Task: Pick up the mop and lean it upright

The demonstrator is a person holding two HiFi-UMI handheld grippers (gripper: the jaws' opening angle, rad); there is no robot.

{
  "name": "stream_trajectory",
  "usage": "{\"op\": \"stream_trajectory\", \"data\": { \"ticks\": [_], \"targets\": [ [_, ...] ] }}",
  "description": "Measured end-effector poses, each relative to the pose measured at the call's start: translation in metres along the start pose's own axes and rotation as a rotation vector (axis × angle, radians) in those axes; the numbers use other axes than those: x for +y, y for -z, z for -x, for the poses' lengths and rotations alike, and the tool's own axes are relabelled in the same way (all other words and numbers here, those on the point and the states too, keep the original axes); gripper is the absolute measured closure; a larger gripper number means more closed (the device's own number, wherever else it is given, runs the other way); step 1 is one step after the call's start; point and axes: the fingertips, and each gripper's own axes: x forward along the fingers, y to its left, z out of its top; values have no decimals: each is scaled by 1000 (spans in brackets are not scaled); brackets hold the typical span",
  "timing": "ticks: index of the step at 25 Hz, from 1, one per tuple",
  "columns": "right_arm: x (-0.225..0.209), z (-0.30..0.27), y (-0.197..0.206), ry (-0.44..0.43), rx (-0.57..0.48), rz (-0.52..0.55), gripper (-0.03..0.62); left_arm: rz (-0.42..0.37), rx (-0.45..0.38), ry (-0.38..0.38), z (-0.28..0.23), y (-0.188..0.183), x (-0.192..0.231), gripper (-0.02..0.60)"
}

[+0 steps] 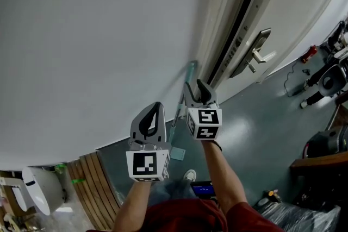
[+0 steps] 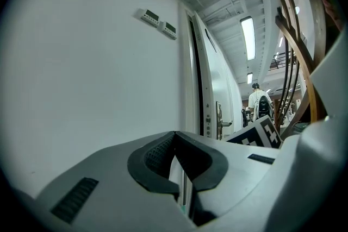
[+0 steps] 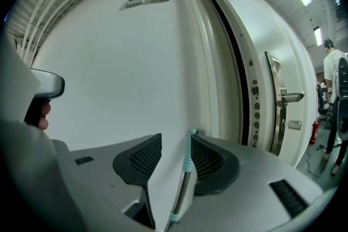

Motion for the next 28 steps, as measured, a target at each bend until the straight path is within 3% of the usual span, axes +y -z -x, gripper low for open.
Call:
{"op": "stream_trajectory", "data": {
  "ticks": [16, 28],
  "targets": [
    [-19, -69, 37, 39, 107, -26, 395, 9, 46, -42, 0, 21, 21, 568],
    [-24, -81, 49, 48, 126, -36, 395, 13, 61, -52, -1, 30, 26, 569]
  ]
}}
